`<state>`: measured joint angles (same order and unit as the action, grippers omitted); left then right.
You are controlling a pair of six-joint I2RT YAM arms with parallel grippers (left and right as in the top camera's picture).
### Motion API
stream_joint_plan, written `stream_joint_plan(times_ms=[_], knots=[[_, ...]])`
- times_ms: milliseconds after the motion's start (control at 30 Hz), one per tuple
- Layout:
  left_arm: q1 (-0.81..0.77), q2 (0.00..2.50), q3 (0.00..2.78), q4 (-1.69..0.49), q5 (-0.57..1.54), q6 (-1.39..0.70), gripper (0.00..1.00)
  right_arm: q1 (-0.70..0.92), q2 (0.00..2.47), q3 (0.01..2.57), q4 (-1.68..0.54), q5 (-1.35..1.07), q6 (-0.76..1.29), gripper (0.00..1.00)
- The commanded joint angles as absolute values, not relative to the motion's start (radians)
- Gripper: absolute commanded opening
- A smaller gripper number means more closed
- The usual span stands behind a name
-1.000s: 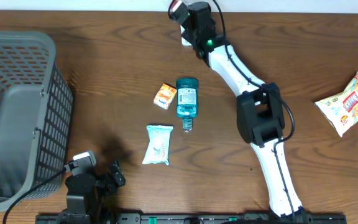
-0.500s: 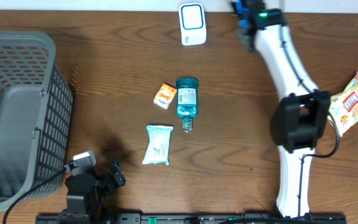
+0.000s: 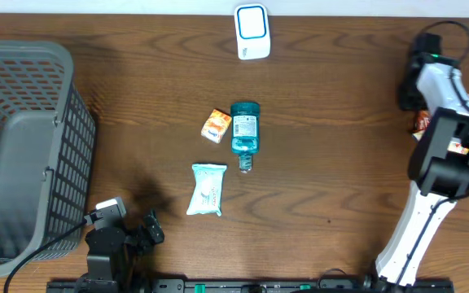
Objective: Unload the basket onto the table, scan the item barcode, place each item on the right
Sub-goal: 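Carry the snack bar to the right edge beside the yellow pack and release, then reach the right gripper toward the wipes pack near the bottle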
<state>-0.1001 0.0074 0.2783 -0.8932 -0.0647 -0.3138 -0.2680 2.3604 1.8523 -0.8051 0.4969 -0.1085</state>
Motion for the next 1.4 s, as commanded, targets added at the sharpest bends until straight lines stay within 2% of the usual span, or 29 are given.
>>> stream_joint_plan(times_ms=[0, 100, 267, 500, 633, 933, 1067, 1233, 1367], knots=[[-0.102, 0.006, 0.276, -0.927, -0.06, -0.3, 0.98, -0.294, 2.304, 1.857, -0.808, 0.546, 0.008, 0.34], [-0.102, 0.006, 0.276, -0.927, -0.06, -0.3, 0.98, -0.292, 2.249, 1.857, -0.812, 0.543, 0.056, 0.99], [-0.102, 0.006, 0.276, -0.927, -0.06, -0.3, 0.98, -0.246, 2.116, 1.857, -0.812, 0.447, 0.105, 0.99], [-0.102, 0.006, 0.276, -0.927, -0.06, -0.3, 0.98, -0.112, 1.923, 1.857, -0.826, -0.015, 0.242, 0.99], [-0.102, 0.006, 0.276, -0.927, -0.06, -0.3, 0.98, 0.005, 1.898, 1.857, -0.827, -0.175, 0.255, 0.99], [-0.102, 0.006, 0.276, -0.927, -0.06, -0.3, 0.98, 0.35, 1.951, 1.847, -0.963, -0.245, 0.276, 0.99], [-0.102, 0.006, 0.276, -0.927, -0.06, -0.3, 0.98, 0.509, 2.006, 1.847, -1.069, -0.228, 0.215, 0.99], [-0.102, 0.006, 0.276, -0.927, -0.06, -0.3, 0.98, 0.637, 2.076, 1.847, -1.155, -0.163, 0.194, 0.99], [-0.102, 0.006, 0.276, -0.927, -0.06, -0.3, 0.98, 0.711, 2.103, 1.847, -1.256, -0.199, 0.239, 0.99]])
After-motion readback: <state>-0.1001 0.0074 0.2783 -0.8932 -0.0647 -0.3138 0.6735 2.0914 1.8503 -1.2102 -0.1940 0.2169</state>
